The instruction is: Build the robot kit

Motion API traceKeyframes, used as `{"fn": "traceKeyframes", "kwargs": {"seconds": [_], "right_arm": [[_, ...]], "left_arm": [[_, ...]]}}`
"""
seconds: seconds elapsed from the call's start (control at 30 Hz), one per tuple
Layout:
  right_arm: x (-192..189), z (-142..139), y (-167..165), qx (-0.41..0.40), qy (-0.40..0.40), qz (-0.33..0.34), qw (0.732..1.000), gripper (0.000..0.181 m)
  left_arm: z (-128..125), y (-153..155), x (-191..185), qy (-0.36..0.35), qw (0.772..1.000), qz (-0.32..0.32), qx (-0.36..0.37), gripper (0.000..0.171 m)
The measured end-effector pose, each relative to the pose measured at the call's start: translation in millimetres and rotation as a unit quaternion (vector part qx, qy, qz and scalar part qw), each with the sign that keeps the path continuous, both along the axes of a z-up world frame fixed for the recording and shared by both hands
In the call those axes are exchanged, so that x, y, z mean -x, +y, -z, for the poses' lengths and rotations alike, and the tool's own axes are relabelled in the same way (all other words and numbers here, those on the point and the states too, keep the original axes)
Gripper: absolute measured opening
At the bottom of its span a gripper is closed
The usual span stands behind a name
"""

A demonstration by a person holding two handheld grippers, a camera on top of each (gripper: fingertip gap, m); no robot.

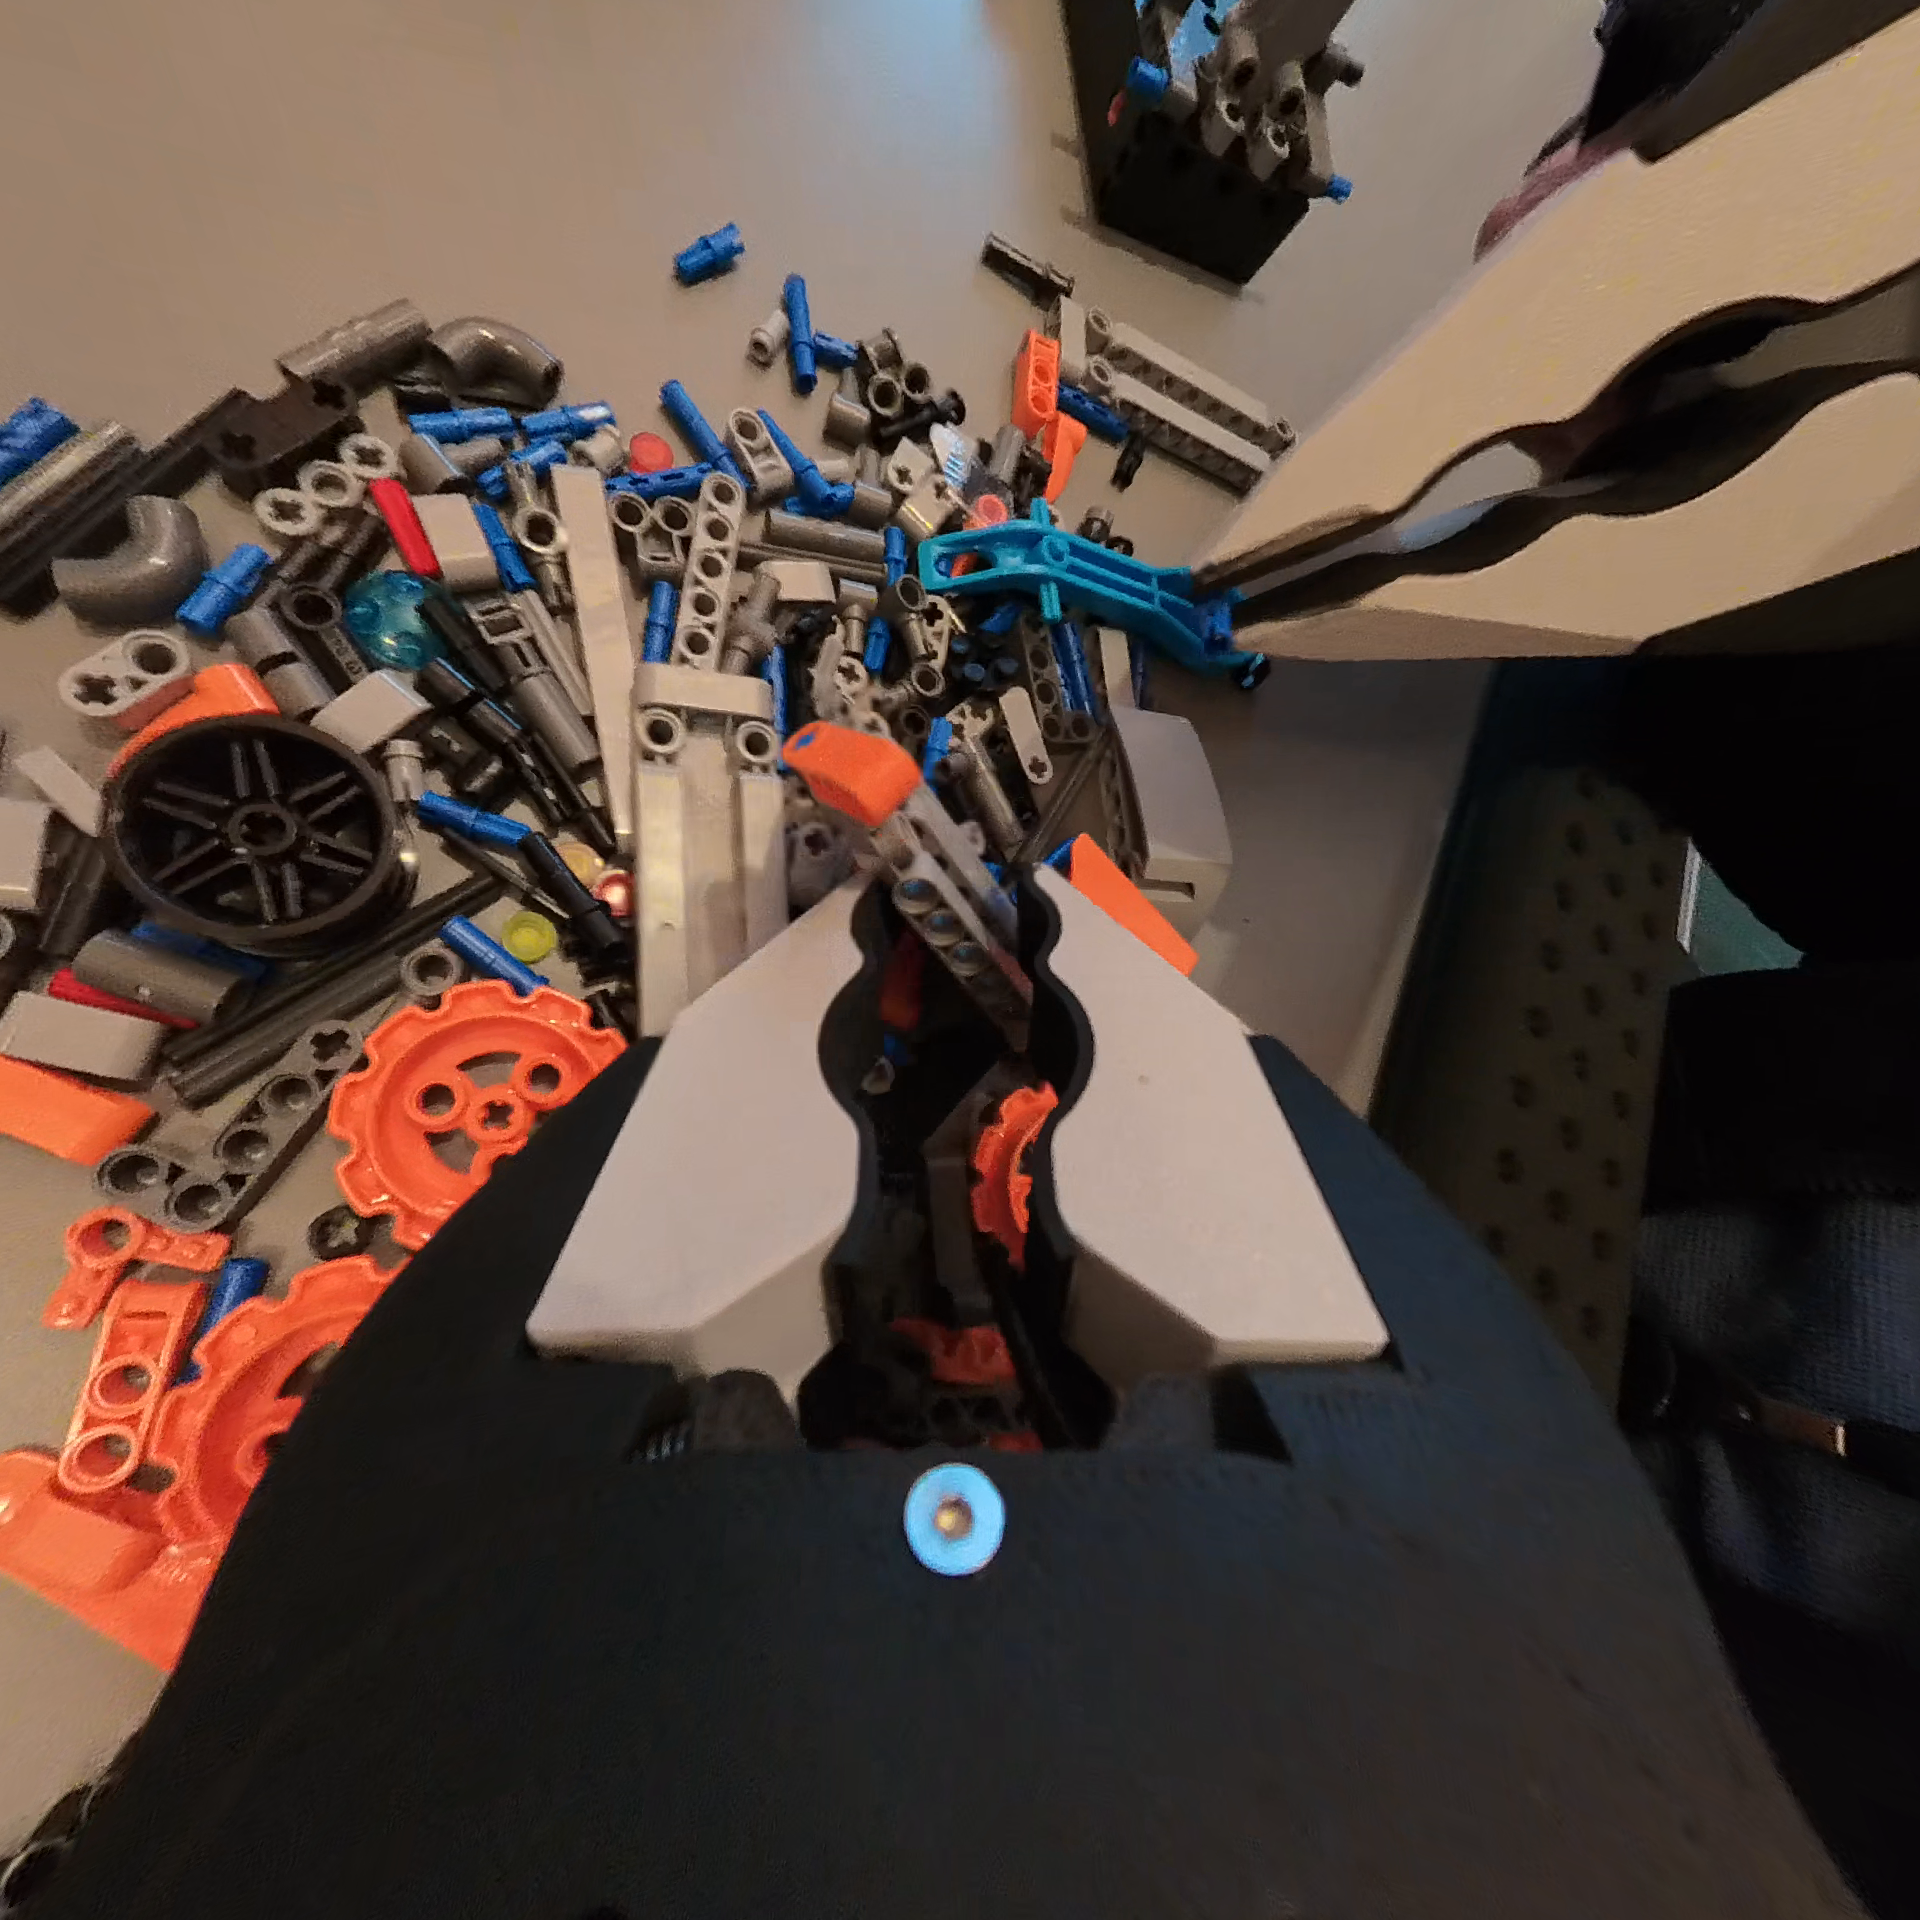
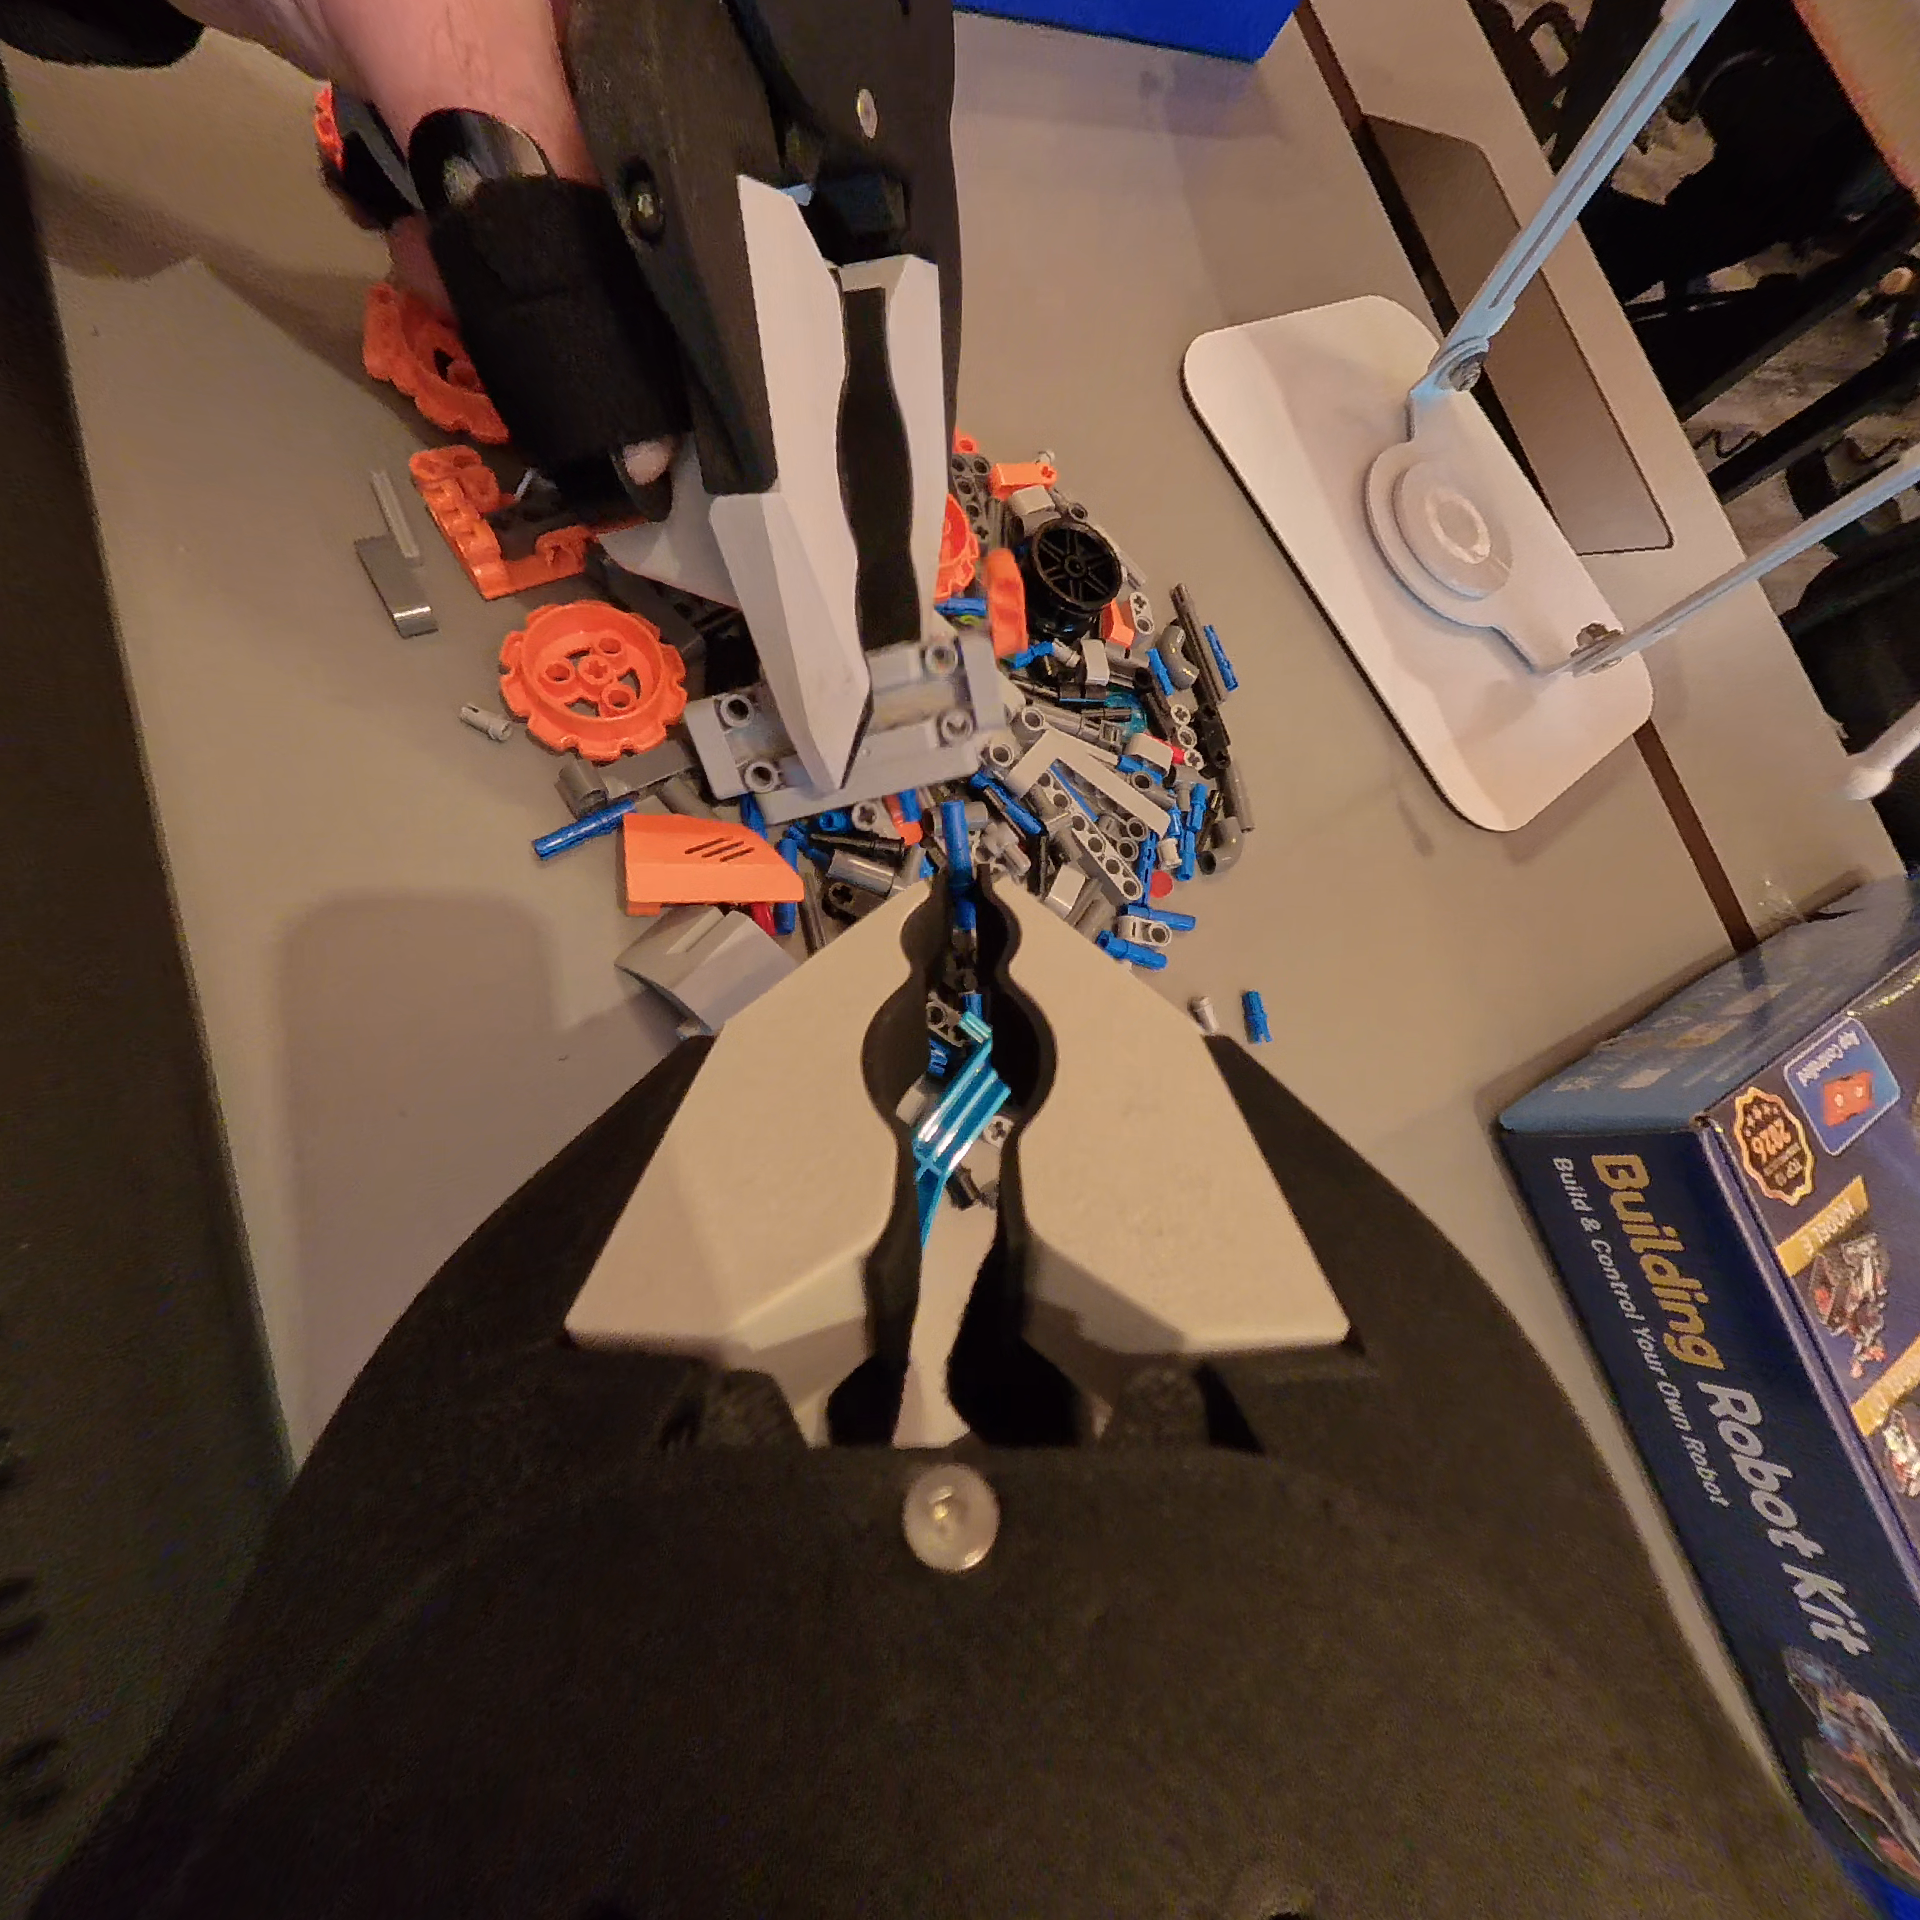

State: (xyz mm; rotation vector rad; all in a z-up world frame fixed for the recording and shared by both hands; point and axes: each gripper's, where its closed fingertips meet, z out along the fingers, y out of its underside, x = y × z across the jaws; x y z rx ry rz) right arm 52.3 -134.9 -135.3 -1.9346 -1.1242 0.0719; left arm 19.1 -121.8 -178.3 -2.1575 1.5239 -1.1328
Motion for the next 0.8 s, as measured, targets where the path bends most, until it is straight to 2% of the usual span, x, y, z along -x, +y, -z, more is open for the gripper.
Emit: {"fn": "traceKeyframes", "kwargs": {"seconds": [0.03,0.23,0.47,0.67,0.73,0.8], "right_arm": [[0,-1,0,-0.003,0.002,0.001,1.0,0.002],[3,-6,1,-0.013,0.008,-0.003,1.0,0.002],[3,-14,4,-0.029,0.009,0.002,1.0,0.002],[6,-24,6,-0.049,0.015,0.001,0.999,0.002],[7,-30,7,-0.066,0.014,0.002,0.998,0.002],[9,-38,8,-0.087,0.017,0.002,0.996,0.003]], "left_arm": [[-2,5,-1,-0.007,1.0,-0.011,-0.004,0.024],[-18,8,0,-0.039,0.999,-0.019,-0.014,0.031],[-16,14,5,-0.027,0.998,-0.029,-0.038,0.034],[-36,25,10,-0.055,0.995,-0.049,-0.068,0.046],[-49,29,7,-0.089,0.99,-0.053,-0.098,0.043],[-71,20,1,-0.141,0.985,-0.037,-0.097,0.039]]}}
